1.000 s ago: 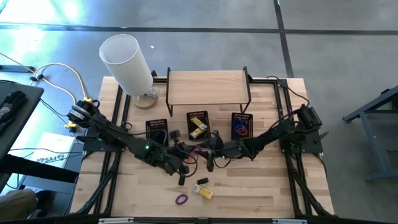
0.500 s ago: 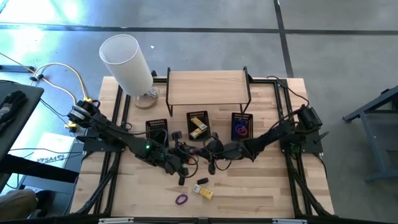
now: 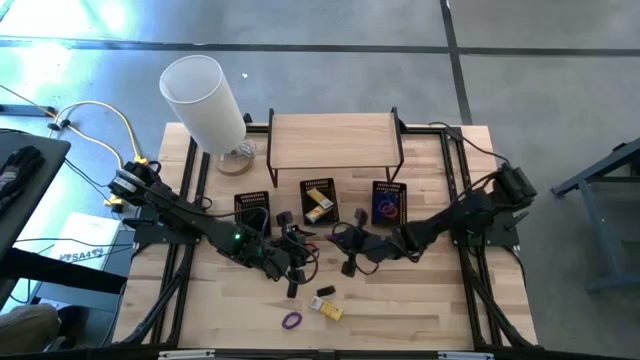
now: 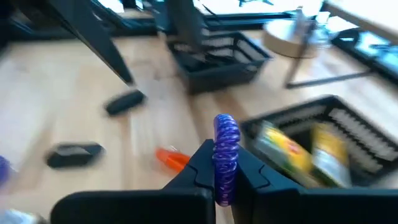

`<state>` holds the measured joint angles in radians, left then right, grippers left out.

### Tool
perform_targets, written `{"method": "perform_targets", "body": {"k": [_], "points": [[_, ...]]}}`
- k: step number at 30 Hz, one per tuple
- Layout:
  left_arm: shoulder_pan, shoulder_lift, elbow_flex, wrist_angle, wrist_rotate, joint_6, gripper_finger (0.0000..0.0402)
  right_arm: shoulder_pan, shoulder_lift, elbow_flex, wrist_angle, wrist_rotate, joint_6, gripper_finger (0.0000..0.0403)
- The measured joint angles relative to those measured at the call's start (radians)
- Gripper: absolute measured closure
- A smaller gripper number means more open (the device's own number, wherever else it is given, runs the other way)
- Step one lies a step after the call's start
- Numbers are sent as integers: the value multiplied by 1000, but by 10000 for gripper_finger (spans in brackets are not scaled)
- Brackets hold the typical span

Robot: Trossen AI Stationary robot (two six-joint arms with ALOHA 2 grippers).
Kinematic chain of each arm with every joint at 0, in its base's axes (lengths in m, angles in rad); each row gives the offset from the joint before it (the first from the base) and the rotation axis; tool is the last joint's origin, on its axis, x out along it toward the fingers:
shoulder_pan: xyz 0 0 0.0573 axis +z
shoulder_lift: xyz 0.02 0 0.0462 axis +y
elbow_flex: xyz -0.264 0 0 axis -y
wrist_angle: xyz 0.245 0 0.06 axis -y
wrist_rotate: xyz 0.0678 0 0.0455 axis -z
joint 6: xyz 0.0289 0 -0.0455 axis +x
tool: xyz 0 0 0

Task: Pick & Place Office Desk Supplies
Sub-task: Put the purple spring keychain into the right black bin

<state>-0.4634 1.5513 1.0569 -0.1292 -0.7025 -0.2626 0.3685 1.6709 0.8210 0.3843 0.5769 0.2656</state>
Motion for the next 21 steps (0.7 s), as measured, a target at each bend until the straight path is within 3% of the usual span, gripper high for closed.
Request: {"method": "perform_targets", "body": {"k": [5,12,18,21], "points": [[0,0,0,-1,0,0,223,61,-123,0,-245,182,52,395],[0,0,0,-1,6,-43,223,93,-270,0,-632,305,389,395],[24,0,0,-1,271,-36,223,64,-314,0,-921,290,685,395],[38,0,0,-1,337,-42,223,30,-306,-2,-1020,236,807,395]]}}
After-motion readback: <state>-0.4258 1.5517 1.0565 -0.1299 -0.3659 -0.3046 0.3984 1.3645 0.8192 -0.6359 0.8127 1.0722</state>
